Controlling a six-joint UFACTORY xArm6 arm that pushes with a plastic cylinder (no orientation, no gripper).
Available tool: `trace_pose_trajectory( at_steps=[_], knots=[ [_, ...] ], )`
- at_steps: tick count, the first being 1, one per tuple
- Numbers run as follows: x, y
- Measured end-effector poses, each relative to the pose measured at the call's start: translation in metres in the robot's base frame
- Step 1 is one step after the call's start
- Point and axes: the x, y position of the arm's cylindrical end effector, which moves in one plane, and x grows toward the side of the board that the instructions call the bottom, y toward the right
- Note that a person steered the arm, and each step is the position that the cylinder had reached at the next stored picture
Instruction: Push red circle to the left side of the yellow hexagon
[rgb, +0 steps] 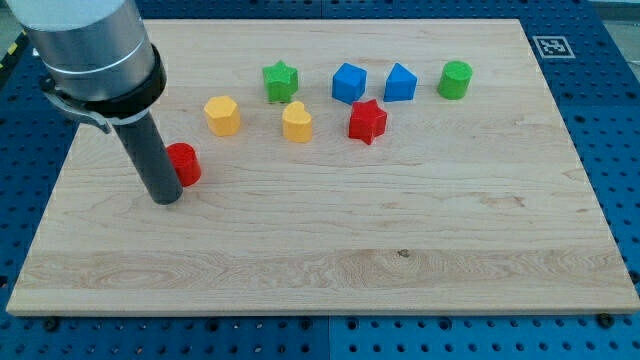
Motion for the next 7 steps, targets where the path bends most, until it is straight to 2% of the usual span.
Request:
trace_pose_trajectory(
  at_steps=[3, 7],
  knots=[
    [-0.004, 0.012],
    [-0.032, 0.004]
  ],
)
